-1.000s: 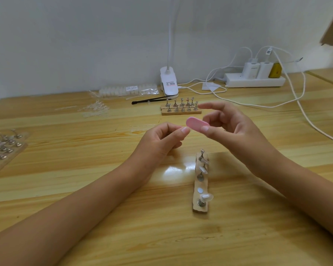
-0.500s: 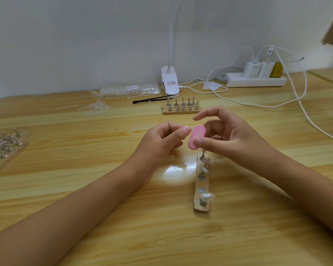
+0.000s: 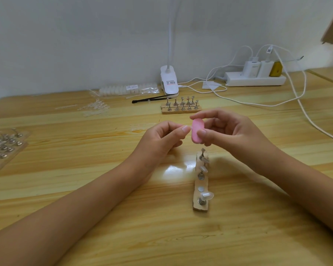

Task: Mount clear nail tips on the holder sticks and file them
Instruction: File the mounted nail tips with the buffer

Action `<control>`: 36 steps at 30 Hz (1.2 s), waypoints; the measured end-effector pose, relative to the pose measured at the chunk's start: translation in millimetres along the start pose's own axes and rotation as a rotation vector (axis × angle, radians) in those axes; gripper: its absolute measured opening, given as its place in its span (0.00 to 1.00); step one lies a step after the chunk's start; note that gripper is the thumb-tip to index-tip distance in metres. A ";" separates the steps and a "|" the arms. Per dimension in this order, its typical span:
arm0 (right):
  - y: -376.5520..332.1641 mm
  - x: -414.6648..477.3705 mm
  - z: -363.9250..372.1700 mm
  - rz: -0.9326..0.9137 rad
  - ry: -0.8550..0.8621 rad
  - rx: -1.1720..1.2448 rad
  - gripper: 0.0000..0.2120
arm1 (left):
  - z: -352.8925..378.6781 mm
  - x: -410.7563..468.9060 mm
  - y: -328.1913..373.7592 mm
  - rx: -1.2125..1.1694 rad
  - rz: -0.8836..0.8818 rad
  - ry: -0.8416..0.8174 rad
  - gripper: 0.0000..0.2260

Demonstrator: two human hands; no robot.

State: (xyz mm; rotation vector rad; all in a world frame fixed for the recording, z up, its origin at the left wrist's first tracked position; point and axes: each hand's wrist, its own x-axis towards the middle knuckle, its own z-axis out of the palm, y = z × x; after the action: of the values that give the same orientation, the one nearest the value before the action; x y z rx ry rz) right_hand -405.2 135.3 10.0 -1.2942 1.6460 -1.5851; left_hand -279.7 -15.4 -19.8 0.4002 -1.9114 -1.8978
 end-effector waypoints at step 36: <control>3.7 1.2 1.7 -0.023 -0.033 -0.094 0.17 | 1.8 -2.1 1.4 0.043 0.015 0.005 0.10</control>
State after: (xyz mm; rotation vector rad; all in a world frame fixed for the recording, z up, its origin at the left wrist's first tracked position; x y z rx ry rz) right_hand -405.3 133.0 6.4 -1.3840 1.7095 -1.5071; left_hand -278.6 -12.8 -18.5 0.4023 -1.9491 -1.8475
